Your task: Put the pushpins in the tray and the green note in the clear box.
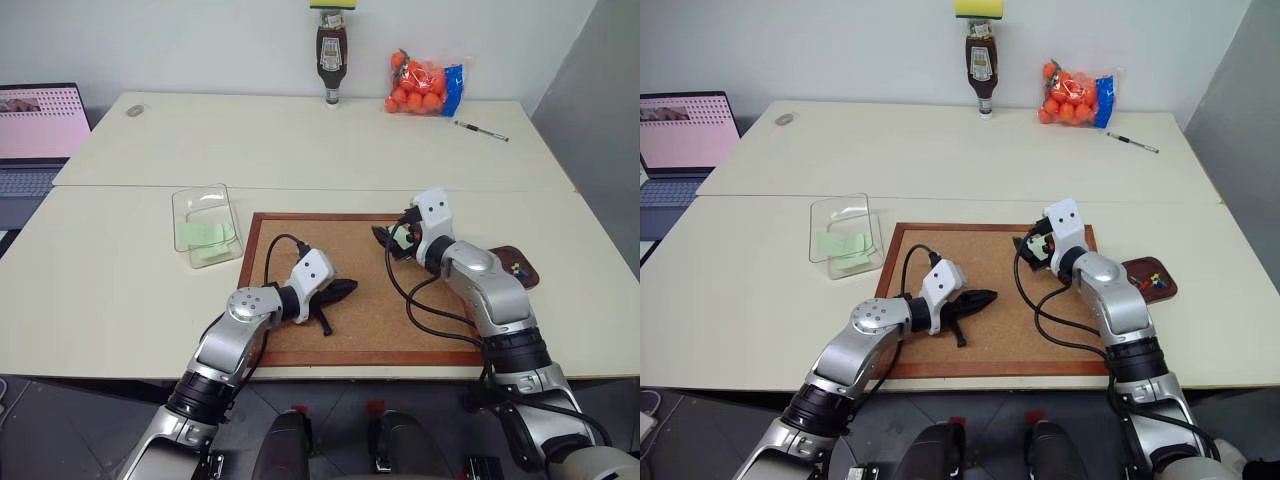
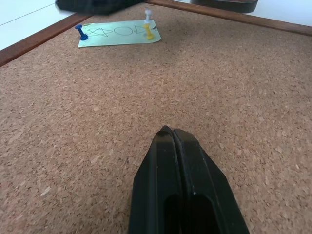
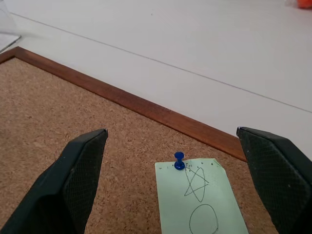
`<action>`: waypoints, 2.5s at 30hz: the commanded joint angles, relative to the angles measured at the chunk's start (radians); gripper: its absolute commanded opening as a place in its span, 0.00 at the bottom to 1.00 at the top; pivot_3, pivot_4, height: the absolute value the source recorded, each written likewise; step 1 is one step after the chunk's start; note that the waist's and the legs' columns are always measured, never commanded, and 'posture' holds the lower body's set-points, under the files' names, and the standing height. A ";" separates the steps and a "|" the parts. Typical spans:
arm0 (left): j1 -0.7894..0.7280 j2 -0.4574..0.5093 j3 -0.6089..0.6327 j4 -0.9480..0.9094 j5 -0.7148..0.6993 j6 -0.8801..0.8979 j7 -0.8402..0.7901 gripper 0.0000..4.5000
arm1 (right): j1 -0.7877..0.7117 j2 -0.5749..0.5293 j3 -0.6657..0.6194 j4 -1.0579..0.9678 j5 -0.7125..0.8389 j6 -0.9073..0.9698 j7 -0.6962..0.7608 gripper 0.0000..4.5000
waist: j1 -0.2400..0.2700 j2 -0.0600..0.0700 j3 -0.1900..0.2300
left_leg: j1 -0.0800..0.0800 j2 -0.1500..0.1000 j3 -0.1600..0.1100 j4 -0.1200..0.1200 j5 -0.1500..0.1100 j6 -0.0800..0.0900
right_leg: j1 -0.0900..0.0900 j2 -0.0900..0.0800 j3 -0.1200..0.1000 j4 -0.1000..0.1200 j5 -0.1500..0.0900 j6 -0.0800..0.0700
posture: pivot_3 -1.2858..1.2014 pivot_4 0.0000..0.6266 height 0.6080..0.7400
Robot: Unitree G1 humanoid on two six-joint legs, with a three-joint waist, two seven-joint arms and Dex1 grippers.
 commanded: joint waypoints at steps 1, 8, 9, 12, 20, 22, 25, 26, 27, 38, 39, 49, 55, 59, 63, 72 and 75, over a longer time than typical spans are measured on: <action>0.035 0.009 -0.023 -0.016 0.012 0.021 -0.006 0.00 | -0.055 0.011 -0.014 0.077 -0.023 -0.075 0.005 0.92 | 0.000 0.000 0.000 | 0.000 0.000 0.000 0.000 0.000 0.000 | 0.000 0.000 0.000 0.000 0.000 0.000 | 0.52 0.24 1.00; 0.049 0.011 -0.024 -0.035 0.017 0.028 -0.002 0.00 | -0.066 0.024 -0.014 0.128 -0.045 -0.113 0.002 0.62 | 0.000 0.000 0.000 | 0.000 0.000 0.000 0.000 0.000 0.000 | 0.000 0.000 0.000 0.000 0.000 0.000 | 0.52 0.24 1.00; 0.047 0.010 -0.025 -0.033 0.018 0.028 -0.002 0.00 | -0.067 0.024 -0.012 0.133 -0.050 -0.115 0.000 0.56 | 0.000 0.000 0.000 | 0.000 0.000 0.000 0.000 0.000 0.000 | 0.000 0.000 0.000 0.000 0.000 0.000 | 0.52 0.24 1.00; 0.044 0.009 -0.025 -0.028 0.020 0.026 -0.001 0.00 | -0.067 0.026 -0.013 0.140 -0.063 -0.115 -0.009 0.43 | 0.000 0.000 0.000 | 0.000 0.000 0.000 0.000 0.000 0.000 | 0.000 0.000 0.000 0.000 0.000 0.000 | 0.52 0.24 1.00; 0.042 0.005 -0.030 -0.025 0.023 0.023 -0.001 0.00 | -0.079 0.023 -0.008 0.129 -0.093 -0.097 -0.020 0.11 | 0.000 0.000 0.000 | 0.000 0.000 0.000 0.000 0.000 0.000 | 0.000 0.000 0.000 0.000 0.000 0.000 | 0.52 0.24 1.00; 0.043 0.004 -0.032 -0.023 0.024 0.023 -0.001 0.00 | -0.086 0.024 -0.004 0.124 -0.098 -0.084 -0.020 0.00 | 0.000 0.000 0.000 | 0.000 0.000 0.000 0.000 0.000 0.000 | 0.000 0.000 0.000 0.000 0.000 0.000 | 0.52 0.24 1.00; 0.045 0.003 -0.034 -0.027 0.025 0.023 0.000 0.00 | -0.090 0.030 -0.011 0.112 -0.096 -0.055 -0.019 0.00 | 0.000 0.000 0.000 | 0.000 0.000 0.000 0.000 0.000 0.000 | 0.000 0.000 0.000 0.000 0.000 0.000 | 0.52 0.24 1.00; 0.045 0.003 -0.034 -0.027 0.025 0.023 0.001 0.00 | -0.091 0.031 -0.014 0.109 -0.096 -0.049 -0.019 0.00 | 0.000 0.000 0.000 | 0.000 0.000 -0.001 0.000 0.000 0.000 | 0.000 0.000 0.000 0.000 0.000 0.000 | 0.52 0.24 1.00; 0.046 0.003 -0.035 -0.027 0.025 0.023 0.001 0.00 | -0.092 0.032 -0.017 0.103 -0.094 -0.044 -0.019 0.00 | 0.000 0.000 0.000 | 0.000 0.000 -0.001 0.000 0.000 0.000 | 0.000 0.000 0.000 0.000 0.000 0.000 | 0.52 0.24 1.00; 0.052 0.003 -0.036 -0.024 0.032 0.017 0.006 0.00 | -0.039 0.044 -0.052 -0.080 -0.044 0.003 -0.009 0.00 | 0.000 0.000 0.000 | 0.000 0.000 -0.001 0.000 0.000 0.000 | 0.000 0.000 0.000 0.000 0.000 0.000 | 0.52 0.24 1.00; 0.052 0.003 -0.036 -0.024 0.033 0.016 0.006 0.00 | -0.033 0.041 -0.050 -0.096 -0.041 0.011 -0.003 0.00 | 0.000 0.000 0.000 | 0.000 0.000 -0.001 0.000 0.000 0.000 | 0.000 0.000 0.000 0.000 0.000 0.000 | 0.52 0.24 1.00; 0.052 -0.002 -0.043 -0.025 0.038 0.014 0.006 0.00 | -0.080 0.000 -0.004 -0.042 -0.072 0.139 0.038 0.45 | 0.000 0.000 0.000 | 0.000 0.000 -0.001 0.000 0.000 0.000 | 0.000 0.000 0.000 0.000 0.000 0.000 | 0.52 0.24 1.00; 0.054 -0.008 -0.045 -0.026 0.041 0.012 0.011 0.00 | -0.110 -0.001 0.013 0.033 -0.083 0.146 0.043 0.45 | 0.000 0.000 0.000 | 0.000 0.000 -0.001 0.000 0.000 0.000 | 0.000 0.000 0.000 0.000 0.000 0.000 | 0.52 0.24 1.00; 0.058 -0.012 -0.046 -0.027 0.041 0.011 0.015 0.00 | -0.125 0.003 0.007 0.078 -0.084 0.127 0.031 0.45 | 0.001 0.001 0.000 | 0.000 0.000 -0.001 0.000 0.000 0.000 | 0.000 -0.001 0.000 0.000 0.000 0.000 | 0.52 0.24 1.00; 0.059 -0.014 -0.047 -0.026 0.041 0.010 0.017 0.00 | -0.136 0.006 0.000 0.114 -0.085 0.113 0.020 0.45 | 0.001 0.001 0.000 | 0.000 0.000 -0.001 0.000 0.000 0.000 | 0.000 0.000 0.000 0.000 0.000 0.001 | 0.52 0.24 1.00; 0.064 -0.015 -0.052 -0.028 0.045 0.006 0.017 0.00 | -0.137 0.010 -0.014 0.128 -0.075 0.111 0.009 0.20 | 0.001 0.001 0.000 | 0.000 0.000 -0.001 0.000 0.000 0.000 | 0.000 -0.001 0.000 0.000 0.000 0.001 | 0.52 0.24 1.00; 0.064 -0.015 -0.053 -0.028 0.046 0.006 0.017 0.00 | -0.135 0.014 -0.019 0.126 -0.074 0.111 0.006 0.08 | 0.001 0.001 0.000 | 0.000 0.000 -0.001 0.000 0.000 0.000 | 0.000 -0.001 0.000 0.000 0.000 0.001 | 0.52 0.24 1.00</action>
